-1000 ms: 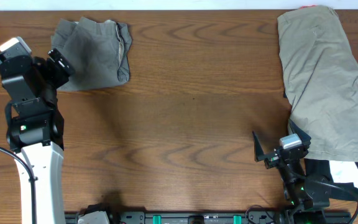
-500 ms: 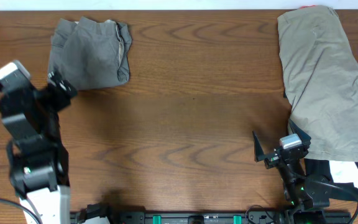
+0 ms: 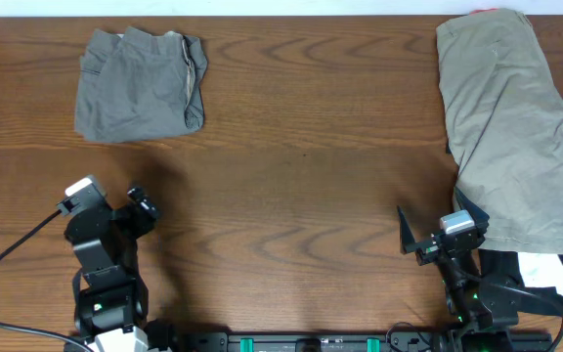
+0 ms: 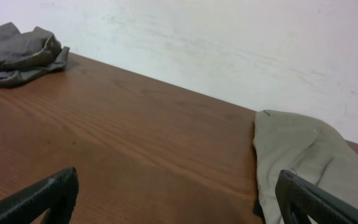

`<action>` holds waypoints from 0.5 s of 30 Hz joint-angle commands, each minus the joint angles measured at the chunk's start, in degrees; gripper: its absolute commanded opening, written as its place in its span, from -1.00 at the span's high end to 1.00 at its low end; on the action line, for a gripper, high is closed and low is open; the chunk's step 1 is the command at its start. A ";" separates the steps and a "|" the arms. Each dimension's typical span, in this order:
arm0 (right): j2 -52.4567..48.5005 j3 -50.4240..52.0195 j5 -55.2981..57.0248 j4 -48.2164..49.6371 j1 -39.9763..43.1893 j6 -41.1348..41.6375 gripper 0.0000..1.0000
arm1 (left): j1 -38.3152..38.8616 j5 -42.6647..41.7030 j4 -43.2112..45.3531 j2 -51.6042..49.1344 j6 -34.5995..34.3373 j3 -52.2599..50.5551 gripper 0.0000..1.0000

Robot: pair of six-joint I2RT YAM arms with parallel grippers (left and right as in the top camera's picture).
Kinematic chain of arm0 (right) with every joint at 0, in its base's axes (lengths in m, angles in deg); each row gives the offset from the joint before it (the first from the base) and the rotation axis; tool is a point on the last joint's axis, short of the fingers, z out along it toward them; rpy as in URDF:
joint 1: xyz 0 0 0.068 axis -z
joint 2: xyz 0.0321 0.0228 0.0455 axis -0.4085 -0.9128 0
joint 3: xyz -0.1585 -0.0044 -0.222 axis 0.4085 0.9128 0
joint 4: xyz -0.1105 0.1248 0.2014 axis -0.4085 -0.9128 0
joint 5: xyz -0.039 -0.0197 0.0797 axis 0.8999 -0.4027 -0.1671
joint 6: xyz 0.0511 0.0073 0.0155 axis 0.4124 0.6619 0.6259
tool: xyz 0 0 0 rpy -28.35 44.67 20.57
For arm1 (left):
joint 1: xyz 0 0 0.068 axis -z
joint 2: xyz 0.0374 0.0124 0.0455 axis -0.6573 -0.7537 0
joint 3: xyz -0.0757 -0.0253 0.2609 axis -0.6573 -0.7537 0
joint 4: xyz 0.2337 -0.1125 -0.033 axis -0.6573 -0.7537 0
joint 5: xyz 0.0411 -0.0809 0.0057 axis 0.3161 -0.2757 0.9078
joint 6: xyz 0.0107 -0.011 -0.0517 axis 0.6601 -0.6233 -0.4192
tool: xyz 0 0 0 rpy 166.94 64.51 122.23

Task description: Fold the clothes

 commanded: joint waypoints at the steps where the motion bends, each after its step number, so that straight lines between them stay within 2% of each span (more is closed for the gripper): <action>1: 0.35 0.09 -0.24 -0.26 0.33 -0.15 -0.99 | 0.17 -10.99 3.21 1.14 -0.11 -0.22 -0.96; 8: 0.35 0.09 -0.24 -0.26 0.33 -0.15 -0.98 | 0.94 -14.99 7.91 7.41 -0.11 -1.53 -0.96; 15: 0.35 0.09 -0.24 -0.26 0.33 -0.15 -0.98 | 6.38 -4.33 15.34 19.41 -0.15 -12.63 -0.96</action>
